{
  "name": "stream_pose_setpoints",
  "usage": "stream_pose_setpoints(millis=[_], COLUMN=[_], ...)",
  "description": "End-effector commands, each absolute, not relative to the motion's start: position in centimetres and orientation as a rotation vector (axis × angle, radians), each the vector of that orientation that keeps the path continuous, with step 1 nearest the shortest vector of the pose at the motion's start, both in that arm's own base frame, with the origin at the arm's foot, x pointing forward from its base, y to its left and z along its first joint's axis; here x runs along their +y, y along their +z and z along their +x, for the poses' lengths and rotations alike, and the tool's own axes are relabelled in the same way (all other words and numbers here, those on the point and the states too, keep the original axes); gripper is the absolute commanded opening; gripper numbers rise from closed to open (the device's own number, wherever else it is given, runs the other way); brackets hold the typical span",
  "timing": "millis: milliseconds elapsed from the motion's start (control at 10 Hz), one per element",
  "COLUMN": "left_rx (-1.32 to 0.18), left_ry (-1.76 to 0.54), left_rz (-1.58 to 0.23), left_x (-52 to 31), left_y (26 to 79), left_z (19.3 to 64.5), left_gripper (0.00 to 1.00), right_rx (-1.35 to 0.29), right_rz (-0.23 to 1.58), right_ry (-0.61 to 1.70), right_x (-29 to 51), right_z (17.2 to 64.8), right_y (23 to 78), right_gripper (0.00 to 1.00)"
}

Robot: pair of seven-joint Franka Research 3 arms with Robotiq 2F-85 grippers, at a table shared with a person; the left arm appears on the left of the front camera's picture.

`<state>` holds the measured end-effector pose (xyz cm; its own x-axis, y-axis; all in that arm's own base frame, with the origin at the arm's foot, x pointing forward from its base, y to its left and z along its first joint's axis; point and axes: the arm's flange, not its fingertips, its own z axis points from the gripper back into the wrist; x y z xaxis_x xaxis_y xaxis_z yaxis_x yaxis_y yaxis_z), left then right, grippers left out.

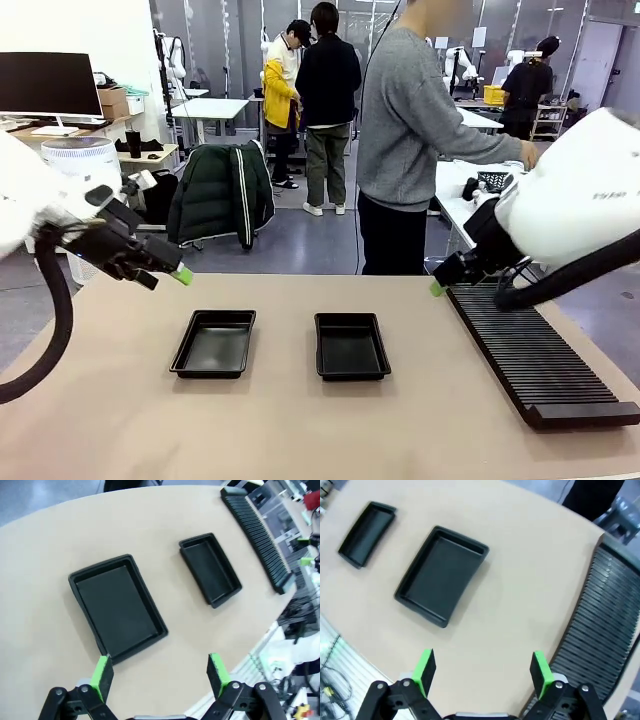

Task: Inspect and transfer BCBs to ESD trays.
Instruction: Pick up the Blank PCB from the PCB Rack and place it in the left ESD tray.

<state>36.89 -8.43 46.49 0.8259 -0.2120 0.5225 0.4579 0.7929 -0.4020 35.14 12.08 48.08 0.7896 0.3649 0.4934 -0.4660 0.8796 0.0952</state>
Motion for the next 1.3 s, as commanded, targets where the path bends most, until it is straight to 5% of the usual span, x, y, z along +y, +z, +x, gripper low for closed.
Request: stream_pose_setpoints(millis=[0, 800, 1200], left_rx=[-0.458, -0.348, -0.284], left_ry=[-0.341, -0.241, -0.194], left_rz=[-0.641, -1.293, -1.502], left_x=[-7.1, 0.0, 4.0], left_y=[47.1, 47.2, 46.2], left_z=[37.0, 36.7, 37.1], left_gripper=[1.00, 1.00, 1.00], right_rx=[-0.463, -0.391, -0.211], right_rz=[0.379, 0.976, 1.184], right_ry=[0.397, 0.160, 0.069], right_x=[10.4, 1.0, -4.1], right_z=[35.0, 34.2, 35.5], right_y=[49.2, 50.6, 48.9], right_gripper=[1.00, 1.00, 1.00])
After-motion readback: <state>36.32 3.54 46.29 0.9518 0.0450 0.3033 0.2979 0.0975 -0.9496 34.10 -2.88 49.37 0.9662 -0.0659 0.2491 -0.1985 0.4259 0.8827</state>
